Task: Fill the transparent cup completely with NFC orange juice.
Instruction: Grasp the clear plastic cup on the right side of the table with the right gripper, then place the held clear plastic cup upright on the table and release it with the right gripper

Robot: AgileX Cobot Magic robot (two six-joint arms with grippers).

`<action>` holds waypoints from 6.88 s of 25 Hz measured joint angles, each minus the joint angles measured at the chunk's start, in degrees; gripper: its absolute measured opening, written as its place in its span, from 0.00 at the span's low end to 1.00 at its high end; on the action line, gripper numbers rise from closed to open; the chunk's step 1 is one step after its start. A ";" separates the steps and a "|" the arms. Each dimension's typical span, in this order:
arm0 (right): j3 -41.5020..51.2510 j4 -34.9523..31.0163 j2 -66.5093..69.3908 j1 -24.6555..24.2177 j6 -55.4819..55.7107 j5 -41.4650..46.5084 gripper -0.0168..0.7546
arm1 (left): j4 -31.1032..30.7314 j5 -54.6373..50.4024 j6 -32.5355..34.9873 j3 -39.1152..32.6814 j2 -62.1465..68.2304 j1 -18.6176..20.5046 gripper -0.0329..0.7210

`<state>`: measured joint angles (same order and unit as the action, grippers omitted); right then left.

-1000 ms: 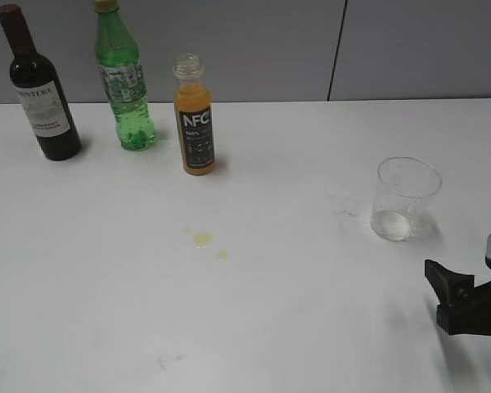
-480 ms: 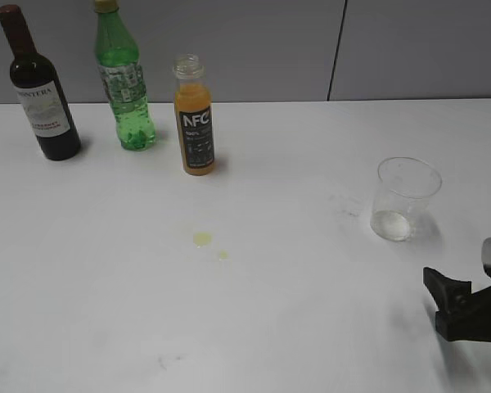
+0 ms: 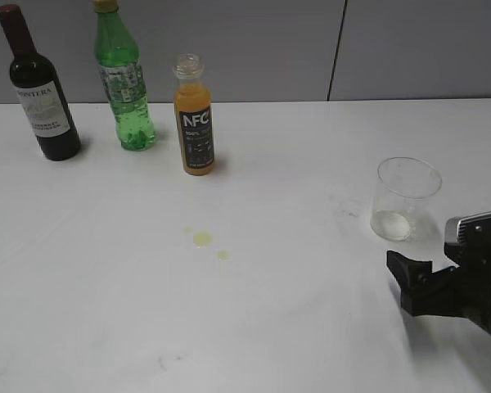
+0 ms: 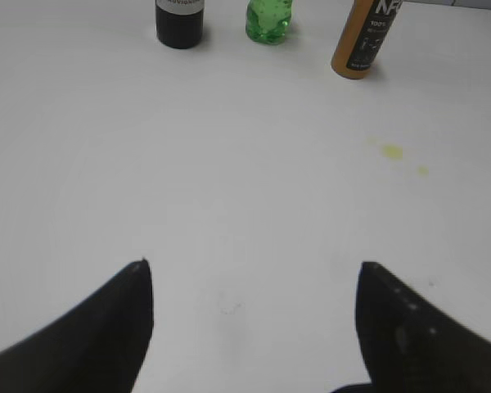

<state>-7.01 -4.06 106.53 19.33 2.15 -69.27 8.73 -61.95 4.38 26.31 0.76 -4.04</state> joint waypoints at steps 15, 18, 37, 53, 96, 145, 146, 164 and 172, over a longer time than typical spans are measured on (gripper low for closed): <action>-4.72 -2.97 0.11 0.00 0.39 -0.06 0.91 | -0.17 0.00 0.00 0.00 0.00 0.00 0.82; -5.49 -2.97 0.20 0.00 0.39 -0.11 0.91 | -0.19 0.00 0.00 0.00 0.00 0.00 0.82; -11.78 -4.54 6.72 0.00 1.83 -0.23 0.91 | -0.19 0.00 0.00 0.00 0.00 0.00 0.82; -17.29 -6.59 12.82 0.00 1.90 -0.34 0.91 | -0.19 0.00 0.00 0.00 0.00 0.00 0.82; -20.55 -6.78 15.87 0.00 0.70 -0.34 0.73 | -0.23 0.00 0.00 0.00 0.00 0.00 0.82; -44.41 65.17 17.38 7.98 20.71 5.13 0.72 | -0.23 0.00 0.00 0.00 0.00 0.00 0.82; -44.54 65.17 17.86 8.04 20.11 5.21 0.72 | -0.23 0.00 0.00 0.00 0.00 0.00 0.82; -44.66 72.67 19.92 3.71 19.04 8.96 0.72 | -0.23 0.00 0.00 0.00 0.00 0.00 0.82; -44.69 67.56 22.54 3.71 16.14 8.84 0.73 | -0.23 0.00 0.00 0.00 0.00 0.00 0.82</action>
<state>-51.70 63.50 129.07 23.04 18.29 -60.43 8.50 -61.95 4.38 26.31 0.76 -4.04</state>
